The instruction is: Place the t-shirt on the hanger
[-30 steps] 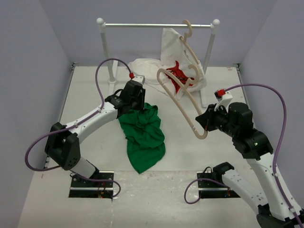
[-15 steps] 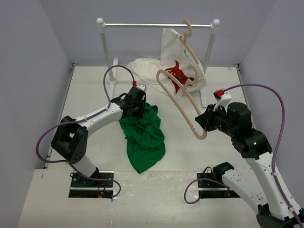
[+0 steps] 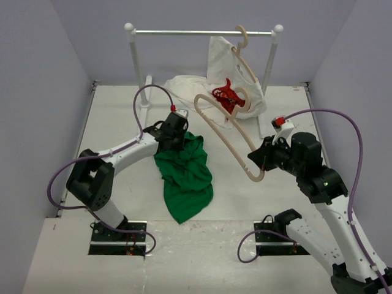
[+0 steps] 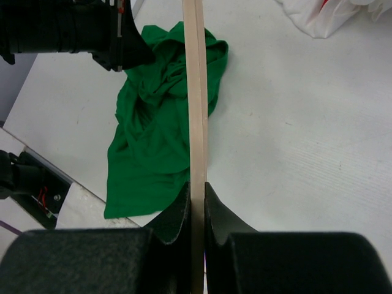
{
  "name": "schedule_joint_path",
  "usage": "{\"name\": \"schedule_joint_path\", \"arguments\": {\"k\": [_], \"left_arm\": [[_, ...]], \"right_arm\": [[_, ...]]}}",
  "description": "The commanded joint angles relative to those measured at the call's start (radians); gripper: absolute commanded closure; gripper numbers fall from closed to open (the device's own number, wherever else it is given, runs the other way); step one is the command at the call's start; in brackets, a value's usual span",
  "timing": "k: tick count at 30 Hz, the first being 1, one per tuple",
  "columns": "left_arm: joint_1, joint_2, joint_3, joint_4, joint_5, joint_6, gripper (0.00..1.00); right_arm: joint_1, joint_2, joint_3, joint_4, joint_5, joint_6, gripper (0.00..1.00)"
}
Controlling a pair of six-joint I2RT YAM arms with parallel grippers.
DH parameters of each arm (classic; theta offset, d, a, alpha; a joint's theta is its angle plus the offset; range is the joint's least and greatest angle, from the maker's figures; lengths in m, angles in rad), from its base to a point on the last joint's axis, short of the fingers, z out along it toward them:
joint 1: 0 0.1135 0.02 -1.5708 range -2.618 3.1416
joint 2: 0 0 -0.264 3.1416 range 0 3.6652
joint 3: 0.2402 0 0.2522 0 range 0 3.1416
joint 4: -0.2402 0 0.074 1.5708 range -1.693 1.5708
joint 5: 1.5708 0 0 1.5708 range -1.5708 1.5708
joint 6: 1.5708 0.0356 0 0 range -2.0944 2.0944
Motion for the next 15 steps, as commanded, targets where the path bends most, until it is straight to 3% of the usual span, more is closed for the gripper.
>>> {"name": "schedule_joint_path", "arguments": {"k": [1,15], "left_arm": [[0.036,-0.035,0.108,0.009,-0.068,-0.019,1.0],[0.137,0.086,0.328,-0.083,0.023,-0.055,1.0]], "right_arm": [[0.005,-0.009,-0.009,0.046,-0.096,-0.026,1.0],[0.032,-0.004,-0.015,0.024,-0.153,-0.039,1.0]]}}
